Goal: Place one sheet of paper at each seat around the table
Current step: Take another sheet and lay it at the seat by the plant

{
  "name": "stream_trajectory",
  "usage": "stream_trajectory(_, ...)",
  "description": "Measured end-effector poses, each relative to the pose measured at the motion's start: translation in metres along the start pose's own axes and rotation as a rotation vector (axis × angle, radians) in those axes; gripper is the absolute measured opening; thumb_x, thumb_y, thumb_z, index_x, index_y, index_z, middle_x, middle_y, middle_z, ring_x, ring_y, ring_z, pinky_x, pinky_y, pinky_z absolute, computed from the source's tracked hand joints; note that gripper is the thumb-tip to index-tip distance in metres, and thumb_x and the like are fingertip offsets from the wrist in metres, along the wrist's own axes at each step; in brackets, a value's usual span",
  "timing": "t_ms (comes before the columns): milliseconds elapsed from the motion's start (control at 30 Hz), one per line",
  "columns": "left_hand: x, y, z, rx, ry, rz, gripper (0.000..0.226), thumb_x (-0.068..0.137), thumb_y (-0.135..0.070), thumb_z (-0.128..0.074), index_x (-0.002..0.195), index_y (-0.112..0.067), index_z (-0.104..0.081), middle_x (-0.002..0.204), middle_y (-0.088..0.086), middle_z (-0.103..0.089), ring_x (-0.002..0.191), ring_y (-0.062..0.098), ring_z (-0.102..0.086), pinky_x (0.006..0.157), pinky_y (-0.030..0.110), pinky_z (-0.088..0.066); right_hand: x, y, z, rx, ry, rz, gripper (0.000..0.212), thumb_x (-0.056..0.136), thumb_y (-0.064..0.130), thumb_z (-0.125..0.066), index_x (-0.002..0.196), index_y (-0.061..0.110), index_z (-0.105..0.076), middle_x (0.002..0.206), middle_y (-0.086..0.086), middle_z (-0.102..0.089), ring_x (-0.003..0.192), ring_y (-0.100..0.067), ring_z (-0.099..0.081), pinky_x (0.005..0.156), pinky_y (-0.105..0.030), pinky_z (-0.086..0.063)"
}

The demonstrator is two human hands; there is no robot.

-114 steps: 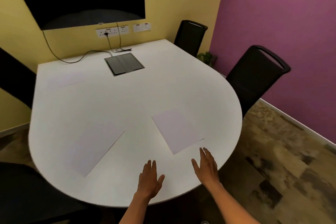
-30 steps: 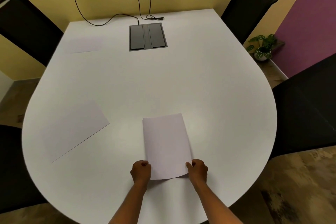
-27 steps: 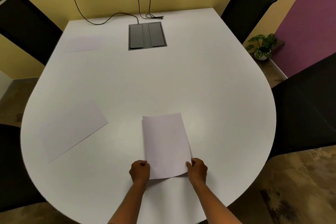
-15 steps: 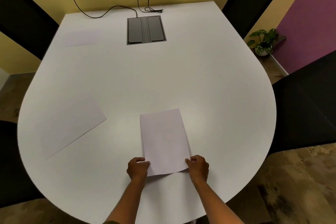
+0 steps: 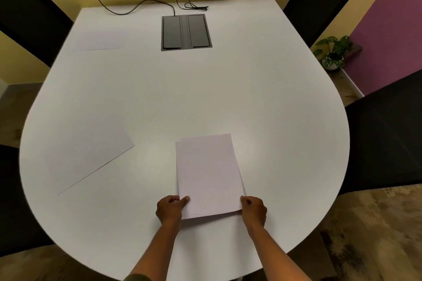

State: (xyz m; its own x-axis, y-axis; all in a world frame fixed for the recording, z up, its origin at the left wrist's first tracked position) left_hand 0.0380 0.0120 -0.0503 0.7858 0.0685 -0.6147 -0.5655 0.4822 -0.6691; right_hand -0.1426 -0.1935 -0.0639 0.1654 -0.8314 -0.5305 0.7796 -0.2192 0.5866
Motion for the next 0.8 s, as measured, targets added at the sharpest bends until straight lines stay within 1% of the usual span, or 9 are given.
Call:
stream_trajectory(100, 0.004, 0.003, 0.002, -0.017, -0.003, -0.005, 0.024, 0.07, -0.015, -0.085, 0.085, -0.002, -0.072, 0.086, 0.012, -0.071, 0.083, 0.031, -0.063, 0.079, 0.032, -0.049, -0.001, 0.006, 0.002, 0.006, -0.035, 0.016, 0.05, 0.093, 0.017, -0.057, 0.048, 0.018, -0.038, 0.047, 0.002, -0.036, 0.047, -0.015, -0.033, 0.05, -0.025, -0.027)
stream_trajectory(200, 0.008, 0.005, 0.003, -0.035, 0.012, 0.018, 0.016, 0.072, -0.008, -0.082, 0.083, -0.003, -0.071, 0.086, 0.017, -0.072, 0.081, 0.035, -0.069, 0.082, 0.042, -0.058, 0.001, 0.01, 0.005, 0.026, -0.067, 0.008, 0.043, 0.092, 0.016, -0.057, 0.05, 0.018, -0.046, 0.049, 0.003, -0.044, 0.049, -0.014, -0.04, 0.049, -0.024, -0.031)
stream_trajectory(267, 0.01, 0.006, 0.004, -0.066, 0.017, 0.049, 0.018, 0.072, -0.001, -0.08, 0.085, -0.004, -0.069, 0.089, 0.018, -0.071, 0.077, 0.034, -0.071, 0.08, 0.046, -0.06, 0.001, 0.014, 0.008, 0.05, -0.066, 0.005, 0.032, 0.092, 0.016, -0.056, 0.06, 0.016, -0.059, 0.058, 0.0, -0.056, 0.057, -0.017, -0.05, 0.053, -0.025, -0.038)
stream_trajectory(333, 0.011, 0.007, 0.005, -0.064, 0.005, 0.067, 0.02, 0.07, 0.003, -0.078, 0.086, -0.005, -0.068, 0.09, 0.018, -0.07, 0.075, 0.034, -0.071, 0.08, 0.046, -0.06, 0.002, 0.018, 0.011, 0.062, -0.053, -0.001, 0.021, 0.093, 0.016, -0.056, 0.078, 0.01, -0.069, 0.072, -0.004, -0.066, 0.07, -0.023, -0.06, 0.064, -0.027, -0.046)
stream_trajectory(467, 0.013, 0.004, 0.006, -0.018, -0.002, 0.055, 0.022, 0.07, 0.0, -0.076, 0.09, -0.006, -0.068, 0.081, 0.016, -0.07, 0.073, 0.034, -0.071, 0.079, 0.047, -0.06, 0.002, 0.025, 0.021, 0.053, -0.055, 0.0, 0.017, 0.092, 0.016, -0.058, 0.088, 0.007, -0.072, 0.085, -0.009, -0.071, 0.08, -0.027, -0.065, 0.07, -0.029, -0.051)
stream_trajectory(600, 0.012, -0.004, 0.002, 0.037, 0.031, 0.012, 0.016, 0.076, -0.009, -0.076, 0.089, -0.006, -0.067, 0.076, 0.014, -0.07, 0.071, 0.033, -0.07, 0.076, 0.043, -0.059, 0.0, 0.035, 0.03, 0.052, -0.061, 0.004, 0.024, 0.09, 0.013, -0.056, 0.072, 0.002, -0.066, 0.073, -0.014, -0.069, 0.073, -0.033, -0.067, 0.07, -0.04, -0.057)
stream_trajectory(667, 0.009, -0.006, -0.001, 0.065, 0.075, -0.024, 0.013, 0.081, -0.017, -0.074, 0.084, -0.006, -0.066, 0.068, 0.012, -0.071, 0.062, 0.029, -0.068, 0.07, 0.041, -0.059, 0.0, 0.04, 0.032, 0.098, -0.051, -0.016, 0.024, 0.088, 0.01, -0.054, 0.076, -0.007, -0.065, 0.076, -0.023, -0.069, 0.073, -0.037, -0.069, 0.071, -0.046, -0.059)
stream_trajectory(733, 0.006, -0.005, -0.008, 0.082, 0.158, -0.042, 0.025, 0.086, -0.027, -0.069, 0.078, -0.005, -0.063, 0.063, 0.011, -0.07, 0.05, 0.026, -0.062, 0.06, 0.037, -0.057, -0.001, 0.045, 0.034, 0.156, -0.032, -0.034, 0.022, 0.087, 0.009, -0.054, 0.08, -0.009, -0.066, 0.076, -0.021, -0.071, 0.065, -0.031, -0.07, 0.071, -0.045, -0.06)
stream_trajectory(800, 0.003, -0.002, -0.014, 0.073, 0.256, -0.021, 0.042, 0.089, -0.041, -0.064, 0.069, -0.006, -0.054, 0.056, 0.011, -0.065, 0.044, 0.024, -0.055, 0.05, 0.031, -0.049, -0.003, 0.051, 0.035, 0.211, -0.012, -0.045, 0.02, 0.088, 0.008, -0.056, 0.08, -0.006, -0.067, 0.074, -0.014, -0.069, 0.057, -0.022, -0.068, 0.067, -0.039, -0.06)
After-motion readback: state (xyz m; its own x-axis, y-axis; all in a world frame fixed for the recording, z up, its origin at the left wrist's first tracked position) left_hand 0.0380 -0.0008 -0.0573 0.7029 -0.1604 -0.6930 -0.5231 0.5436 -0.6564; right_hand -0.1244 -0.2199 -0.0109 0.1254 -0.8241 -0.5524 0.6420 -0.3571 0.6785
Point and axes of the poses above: each hand's wrist, its own x-axis towards the middle knuckle, its own z-axis out of the back of the hand, y = z × x, the point moved 5 cm from there along x, towards the middle knuckle
